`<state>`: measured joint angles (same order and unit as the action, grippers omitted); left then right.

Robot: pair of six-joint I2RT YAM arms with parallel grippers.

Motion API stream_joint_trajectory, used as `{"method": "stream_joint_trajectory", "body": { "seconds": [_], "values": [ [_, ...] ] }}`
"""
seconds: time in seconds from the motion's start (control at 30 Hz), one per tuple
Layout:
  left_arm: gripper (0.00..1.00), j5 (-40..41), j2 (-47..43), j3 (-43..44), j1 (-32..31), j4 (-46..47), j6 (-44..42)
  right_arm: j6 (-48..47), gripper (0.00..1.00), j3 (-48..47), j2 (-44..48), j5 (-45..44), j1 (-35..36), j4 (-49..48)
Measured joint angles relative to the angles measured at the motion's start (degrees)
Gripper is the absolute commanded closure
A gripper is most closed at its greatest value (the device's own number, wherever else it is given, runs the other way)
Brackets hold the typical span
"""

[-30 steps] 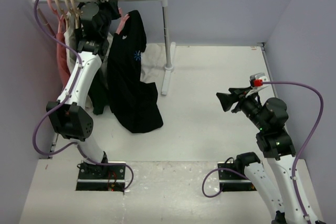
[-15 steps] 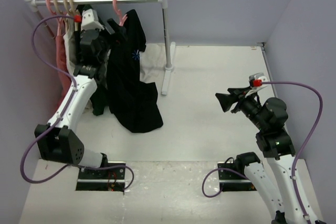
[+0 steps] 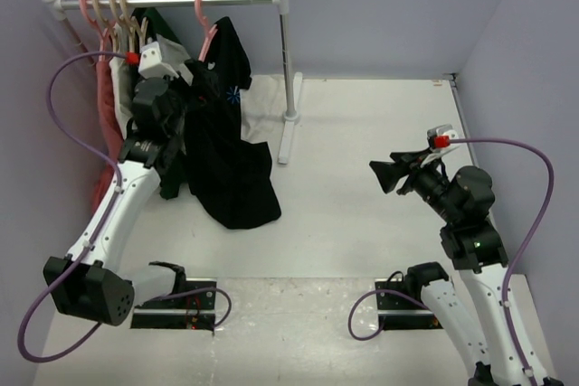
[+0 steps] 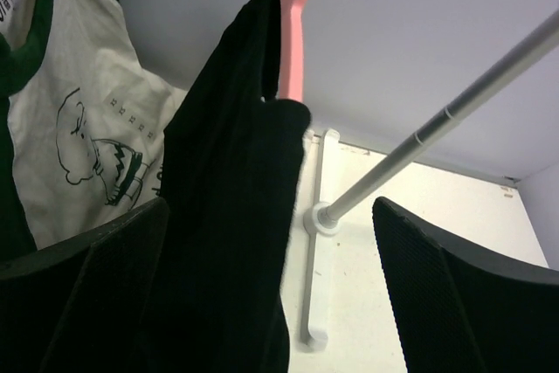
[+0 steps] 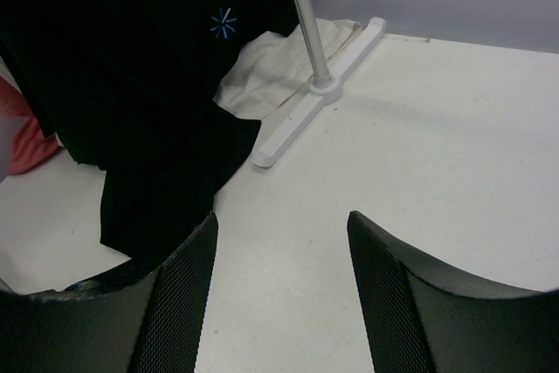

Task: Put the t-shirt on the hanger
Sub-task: Place the hanger at the clothesline, then reset both arms

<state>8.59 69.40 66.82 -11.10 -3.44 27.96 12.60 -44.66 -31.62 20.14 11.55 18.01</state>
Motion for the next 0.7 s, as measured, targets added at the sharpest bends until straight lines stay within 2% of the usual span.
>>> {"method": "stream_joint_trajectory", "body": {
  "seconds": [0.03, 0.07, 0.2, 0.4, 0.57, 0.7],
  "values": [
    [0.00, 0.45, -0.99, 0.11, -0.56, -1.45, -0.63, 0.00, 0.26, 0.00, 0.00, -0.01, 0.00, 0.05],
    [0.00, 0.96, -2.52, 0.18, -1.09, -3.20, -1.38, 0.01, 0.02, -0.01, 0.00, -0.04, 0.00, 0.18],
    [0.00, 2.75, -13.10, -0.29, -2.09, -9.67, -4.92, 0.90, 0.01, -0.36, 0.25, -2.42, 0.00, 1.64],
    [0.00, 2.52, -29.92, -4.20, -2.11, -14.75, -10.35, 2.91, 0.01, -5.04, 2.47, -11.42, 0.01, 7.94],
    [0.00, 4.33, -38.18, -11.19, -2.11, -22.06, -13.83, 3.74, 0.01, -7.49, 9.49, -20.01, 0.07, 12.16],
    [0.00, 8.03, -43.83, -15.00, -2.11, -25.59, -14.72, 3.75, 0.01, -10.06, 13.27, -22.46, 0.53, 15.56]
  ]
}}
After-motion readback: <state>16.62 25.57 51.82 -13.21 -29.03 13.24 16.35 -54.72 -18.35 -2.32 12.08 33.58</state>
